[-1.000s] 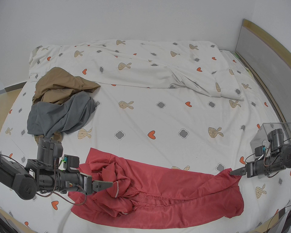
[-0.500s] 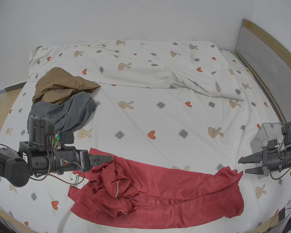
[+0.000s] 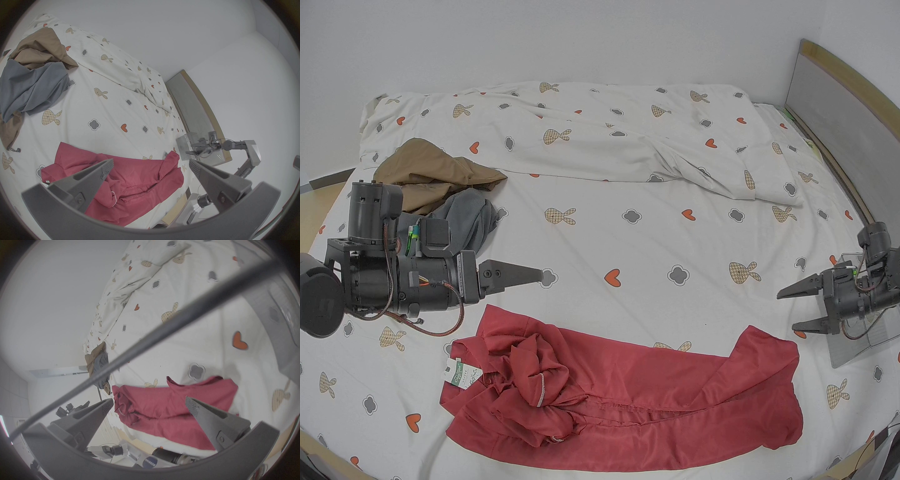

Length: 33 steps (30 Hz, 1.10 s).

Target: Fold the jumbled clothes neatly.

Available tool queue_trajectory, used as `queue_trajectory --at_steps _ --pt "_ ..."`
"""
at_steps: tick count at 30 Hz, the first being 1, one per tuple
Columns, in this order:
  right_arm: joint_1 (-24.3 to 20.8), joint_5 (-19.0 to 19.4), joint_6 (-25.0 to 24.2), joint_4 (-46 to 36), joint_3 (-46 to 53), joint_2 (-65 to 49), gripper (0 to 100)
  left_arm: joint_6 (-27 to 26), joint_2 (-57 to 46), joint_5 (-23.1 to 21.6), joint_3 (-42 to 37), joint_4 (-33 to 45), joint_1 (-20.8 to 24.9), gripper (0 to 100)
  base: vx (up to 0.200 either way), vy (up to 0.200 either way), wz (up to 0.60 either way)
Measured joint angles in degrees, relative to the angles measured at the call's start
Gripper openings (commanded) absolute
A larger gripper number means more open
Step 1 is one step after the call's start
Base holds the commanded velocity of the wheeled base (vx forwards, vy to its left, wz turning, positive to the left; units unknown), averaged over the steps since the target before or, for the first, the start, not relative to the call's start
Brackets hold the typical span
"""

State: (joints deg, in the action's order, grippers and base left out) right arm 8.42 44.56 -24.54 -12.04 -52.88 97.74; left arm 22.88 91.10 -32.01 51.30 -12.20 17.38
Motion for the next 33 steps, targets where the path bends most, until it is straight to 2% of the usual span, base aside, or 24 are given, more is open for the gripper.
queue_trajectory --at_steps 4,10,15,21,33 --pt "-3.4 -1.8 -0.5 5.9 -2.8 6.4 100 0.2 -0.1 -0.6 0.5 0.4 -0.2 100 0.000 0.000 0.00" --pt "-7.9 -8.5 -0.5 9.8 -9.0 16.7 100 0.3 -0.5 -0.9 0.4 0.6 -0.5 100 0.000 0.000 0.00" --pt "-9.4 -9.4 -0.6 10.5 -15.6 21.4 100 0.3 -0.7 -1.1 0.1 0.6 -0.7 100 0.000 0.000 0.00" --pt "-10.7 -8.4 -1.0 9.3 -18.3 23.8 100 0.2 -0.7 -1.1 -0.2 0.6 -0.7 100 0.000 0.000 0.00" --pt "-10.8 -2.0 -0.6 -3.9 -9.8 14.8 100 0.1 -0.2 -1.1 -0.7 0.4 -0.8 100 0.000 0.000 0.00"
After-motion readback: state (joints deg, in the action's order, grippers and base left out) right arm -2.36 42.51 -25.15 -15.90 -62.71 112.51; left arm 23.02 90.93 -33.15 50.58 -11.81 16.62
